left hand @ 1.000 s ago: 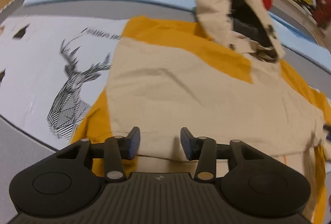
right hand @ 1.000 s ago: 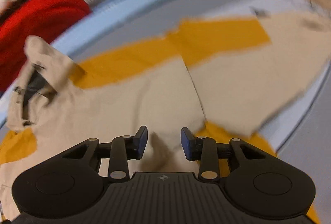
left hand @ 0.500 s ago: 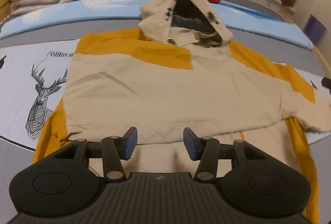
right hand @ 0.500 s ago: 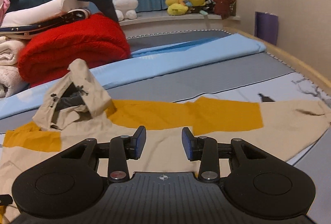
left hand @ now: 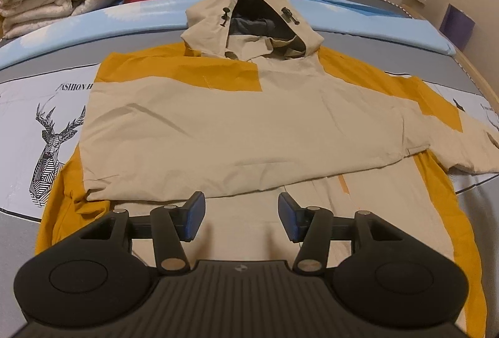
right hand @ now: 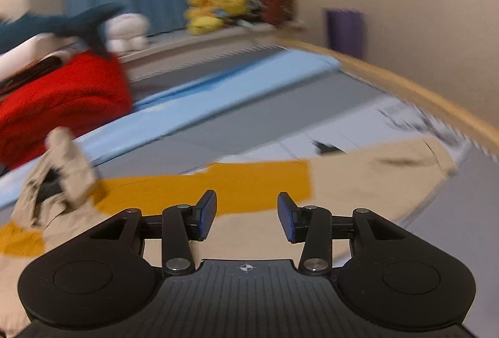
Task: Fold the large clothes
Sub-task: 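Move the right gripper to the cuff of the other beige sleeve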
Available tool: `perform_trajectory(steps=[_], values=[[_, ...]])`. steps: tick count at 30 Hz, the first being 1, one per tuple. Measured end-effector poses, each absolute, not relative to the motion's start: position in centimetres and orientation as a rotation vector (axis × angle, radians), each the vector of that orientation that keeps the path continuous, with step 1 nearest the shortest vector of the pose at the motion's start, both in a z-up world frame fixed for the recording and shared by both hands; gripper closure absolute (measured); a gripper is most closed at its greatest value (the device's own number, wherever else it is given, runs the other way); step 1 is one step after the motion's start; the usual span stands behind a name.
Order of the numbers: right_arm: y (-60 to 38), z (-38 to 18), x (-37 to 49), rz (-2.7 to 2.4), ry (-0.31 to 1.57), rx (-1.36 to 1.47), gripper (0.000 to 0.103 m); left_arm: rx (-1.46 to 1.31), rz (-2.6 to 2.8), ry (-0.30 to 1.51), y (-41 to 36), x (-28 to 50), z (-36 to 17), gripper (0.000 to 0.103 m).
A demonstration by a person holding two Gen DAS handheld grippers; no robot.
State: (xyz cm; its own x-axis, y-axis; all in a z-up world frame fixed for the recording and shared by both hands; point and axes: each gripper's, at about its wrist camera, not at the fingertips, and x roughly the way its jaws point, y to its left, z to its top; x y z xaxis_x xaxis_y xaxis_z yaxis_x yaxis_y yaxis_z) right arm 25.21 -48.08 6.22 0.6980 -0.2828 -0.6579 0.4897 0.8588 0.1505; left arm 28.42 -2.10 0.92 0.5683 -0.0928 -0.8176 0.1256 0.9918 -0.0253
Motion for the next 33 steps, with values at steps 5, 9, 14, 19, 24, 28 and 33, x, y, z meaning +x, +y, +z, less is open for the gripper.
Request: perform_trajectory(steps=[5, 9, 14, 19, 24, 28, 33], values=[[-54.4, 3.1, 23.8, -0.530, 0.730, 0.447, 0.057, 0.033, -0.132, 0.967, -1.9, 28.8, 0.3, 0.046], [-58.2, 0.7, 22.9, -0.594, 0.755, 0.538, 0.057, 0.024, -0.128, 0.976, -1.6, 29.4, -0.1, 0.046], [-62.1, -2.1, 21.5, -0.661, 0.740, 0.649, 0.057, 0.018, -0.120, 0.983, -1.1, 30.2, -0.4, 0.046], [-65.8, -4.3, 20.0, -0.735, 0.697, 0.752, 0.057, 0.012, -0.107, 0.998, -0.8, 30.8, -1.0, 0.046], [-68.6, -6.9, 19.4, -0.786, 0.678, 0.807, 0.057, 0.018, -0.104, 1.006, -1.1, 31.1, -1.5, 0.046], [-70.5, -9.2, 20.0, -0.808, 0.688, 0.818, 0.057, 0.032, -0.106, 1.014, -1.3, 31.1, -2.1, 0.046], [-72.0, -10.3, 20.9, -0.815, 0.659, 0.784, 0.057, 0.043, -0.101, 1.029, -1.6, 31.4, -2.9, 0.046]])
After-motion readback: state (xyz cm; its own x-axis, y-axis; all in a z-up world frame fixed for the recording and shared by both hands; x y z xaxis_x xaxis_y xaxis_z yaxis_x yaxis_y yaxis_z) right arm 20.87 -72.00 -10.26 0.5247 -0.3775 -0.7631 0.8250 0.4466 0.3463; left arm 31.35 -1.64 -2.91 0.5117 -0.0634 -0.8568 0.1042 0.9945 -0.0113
